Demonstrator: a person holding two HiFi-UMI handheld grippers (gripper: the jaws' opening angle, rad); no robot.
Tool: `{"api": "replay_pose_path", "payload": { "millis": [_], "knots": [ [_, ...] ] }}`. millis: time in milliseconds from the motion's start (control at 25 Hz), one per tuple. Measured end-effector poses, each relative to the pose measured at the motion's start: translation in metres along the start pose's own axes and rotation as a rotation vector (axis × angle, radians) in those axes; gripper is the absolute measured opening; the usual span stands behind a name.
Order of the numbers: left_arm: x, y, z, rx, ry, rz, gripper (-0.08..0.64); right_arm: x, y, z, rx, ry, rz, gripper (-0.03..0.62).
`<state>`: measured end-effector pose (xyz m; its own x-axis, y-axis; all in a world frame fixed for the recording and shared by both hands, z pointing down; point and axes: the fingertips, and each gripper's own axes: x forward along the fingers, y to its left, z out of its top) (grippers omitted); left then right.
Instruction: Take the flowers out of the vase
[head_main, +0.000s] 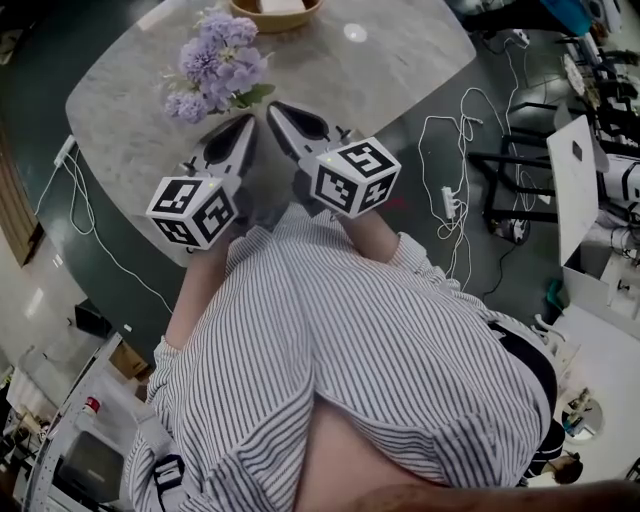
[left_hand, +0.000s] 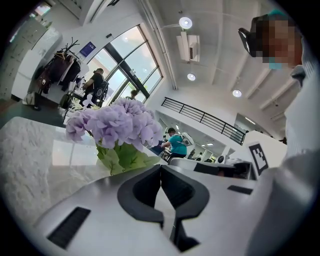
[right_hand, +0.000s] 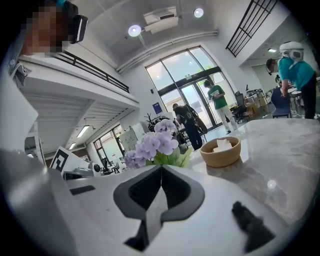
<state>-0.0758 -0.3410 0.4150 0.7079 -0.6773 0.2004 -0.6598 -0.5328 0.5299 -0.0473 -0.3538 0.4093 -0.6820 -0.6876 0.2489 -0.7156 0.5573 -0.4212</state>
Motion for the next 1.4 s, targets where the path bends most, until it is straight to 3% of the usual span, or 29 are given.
{"api": "replay_pose_path", "payload": {
  "millis": [880, 1400],
  "knots": [
    [0.004, 0.005, -0.005, -0.024, -0.026, 0.112, 0.012, -0.004, -0.007, -0.003, 0.012, 0.059, 0.081, 0.015],
    [0.008, 0.020, -0.014, -0.038, -0.006, 0.168, 0.012, -0.001, -0.017, -0.008, 0.042, 0.069, 0.069, 0.015]
  ]
}}
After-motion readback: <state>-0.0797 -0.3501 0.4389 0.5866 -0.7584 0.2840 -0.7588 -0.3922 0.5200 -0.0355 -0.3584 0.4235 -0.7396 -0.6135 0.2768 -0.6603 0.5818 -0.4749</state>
